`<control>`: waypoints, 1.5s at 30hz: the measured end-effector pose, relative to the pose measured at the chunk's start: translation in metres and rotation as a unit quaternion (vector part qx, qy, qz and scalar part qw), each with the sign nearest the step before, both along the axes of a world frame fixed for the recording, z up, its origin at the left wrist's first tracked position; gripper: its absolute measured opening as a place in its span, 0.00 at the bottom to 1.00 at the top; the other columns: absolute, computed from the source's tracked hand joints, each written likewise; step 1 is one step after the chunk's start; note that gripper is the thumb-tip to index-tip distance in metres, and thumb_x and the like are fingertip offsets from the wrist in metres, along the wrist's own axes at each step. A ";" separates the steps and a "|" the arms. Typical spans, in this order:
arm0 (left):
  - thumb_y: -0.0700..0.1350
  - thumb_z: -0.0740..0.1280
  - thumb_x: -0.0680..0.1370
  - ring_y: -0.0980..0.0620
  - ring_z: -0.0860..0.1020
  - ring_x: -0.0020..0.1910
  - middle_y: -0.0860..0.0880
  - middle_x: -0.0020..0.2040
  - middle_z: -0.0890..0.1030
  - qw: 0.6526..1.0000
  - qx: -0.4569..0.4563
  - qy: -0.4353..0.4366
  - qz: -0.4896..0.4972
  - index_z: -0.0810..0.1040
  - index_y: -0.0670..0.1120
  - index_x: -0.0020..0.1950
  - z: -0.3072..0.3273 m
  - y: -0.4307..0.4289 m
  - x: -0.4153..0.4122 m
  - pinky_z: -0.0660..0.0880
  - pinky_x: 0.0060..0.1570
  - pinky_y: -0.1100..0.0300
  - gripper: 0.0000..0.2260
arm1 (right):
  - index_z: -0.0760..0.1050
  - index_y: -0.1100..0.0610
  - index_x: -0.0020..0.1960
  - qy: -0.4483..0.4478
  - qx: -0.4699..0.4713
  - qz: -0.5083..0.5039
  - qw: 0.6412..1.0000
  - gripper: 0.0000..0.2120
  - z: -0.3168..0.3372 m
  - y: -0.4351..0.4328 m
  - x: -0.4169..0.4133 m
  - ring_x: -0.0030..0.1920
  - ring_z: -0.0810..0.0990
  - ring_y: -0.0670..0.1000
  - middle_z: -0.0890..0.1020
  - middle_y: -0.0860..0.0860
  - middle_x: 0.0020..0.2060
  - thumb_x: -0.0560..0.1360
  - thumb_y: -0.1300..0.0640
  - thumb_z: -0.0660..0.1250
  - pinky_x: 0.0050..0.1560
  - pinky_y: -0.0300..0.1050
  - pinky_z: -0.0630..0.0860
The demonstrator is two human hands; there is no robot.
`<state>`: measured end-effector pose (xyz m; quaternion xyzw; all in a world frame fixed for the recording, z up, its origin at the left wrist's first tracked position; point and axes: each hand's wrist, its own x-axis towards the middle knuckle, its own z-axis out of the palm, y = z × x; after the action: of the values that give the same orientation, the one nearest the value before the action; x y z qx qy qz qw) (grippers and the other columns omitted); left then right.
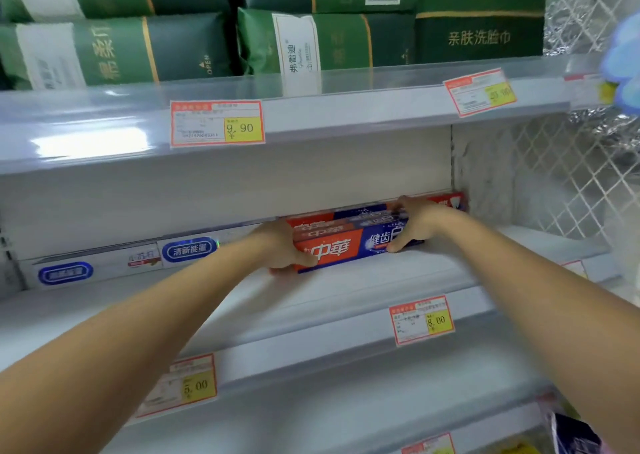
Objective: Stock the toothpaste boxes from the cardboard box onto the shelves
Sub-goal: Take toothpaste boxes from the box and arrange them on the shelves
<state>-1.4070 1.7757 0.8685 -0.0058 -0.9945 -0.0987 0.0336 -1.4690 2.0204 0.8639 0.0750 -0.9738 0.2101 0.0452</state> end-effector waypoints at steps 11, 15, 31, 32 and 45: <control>0.50 0.72 0.73 0.49 0.79 0.42 0.46 0.47 0.80 0.988 0.153 0.031 -0.001 0.74 0.45 0.57 -0.014 -0.010 -0.034 0.78 0.42 0.59 0.16 | 0.74 0.65 0.61 -0.070 -0.135 -0.054 0.987 0.27 0.001 0.000 -0.030 0.53 0.74 0.55 0.78 0.58 0.59 0.68 0.53 0.77 0.53 0.43 0.70; 0.54 0.69 0.75 0.46 0.78 0.53 0.45 0.56 0.80 0.994 0.095 0.060 0.010 0.74 0.43 0.63 -0.019 -0.011 -0.038 0.73 0.51 0.58 0.22 | 0.76 0.63 0.60 -0.070 -0.154 -0.048 0.984 0.28 -0.003 -0.003 -0.038 0.58 0.75 0.57 0.78 0.55 0.58 0.65 0.52 0.79 0.60 0.46 0.71; 0.47 0.64 0.79 0.52 0.74 0.37 0.50 0.38 0.74 0.997 0.062 0.017 0.031 0.72 0.43 0.53 -0.005 -0.005 -0.013 0.71 0.36 0.63 0.08 | 0.66 0.65 0.69 -0.045 -0.155 -0.060 0.985 0.30 0.000 -0.007 -0.015 0.64 0.72 0.60 0.72 0.59 0.66 0.72 0.58 0.73 0.64 0.49 0.70; 0.47 0.63 0.79 0.51 0.75 0.38 0.50 0.37 0.73 0.998 0.044 0.013 0.033 0.71 0.43 0.52 0.000 -0.001 -0.002 0.72 0.38 0.62 0.07 | 0.63 0.66 0.71 -0.030 -0.147 -0.069 0.986 0.29 0.003 -0.007 -0.009 0.66 0.69 0.60 0.69 0.60 0.68 0.74 0.59 0.70 0.63 0.48 0.69; 0.49 0.59 0.80 0.63 0.78 0.36 0.57 0.34 0.78 0.848 0.271 0.280 -0.360 0.81 0.40 0.35 -0.114 0.022 0.178 0.71 0.38 0.67 0.20 | 0.70 0.56 0.41 0.314 -0.274 0.046 0.908 0.12 -0.060 -0.021 0.187 0.24 0.66 0.43 0.67 0.47 0.23 0.78 0.50 0.64 0.30 0.38 0.62</control>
<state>-1.2288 1.7974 0.7547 -0.3819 -0.8049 -0.3634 0.2725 -1.2817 1.9990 0.8043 0.1664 -0.8091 0.4359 0.3574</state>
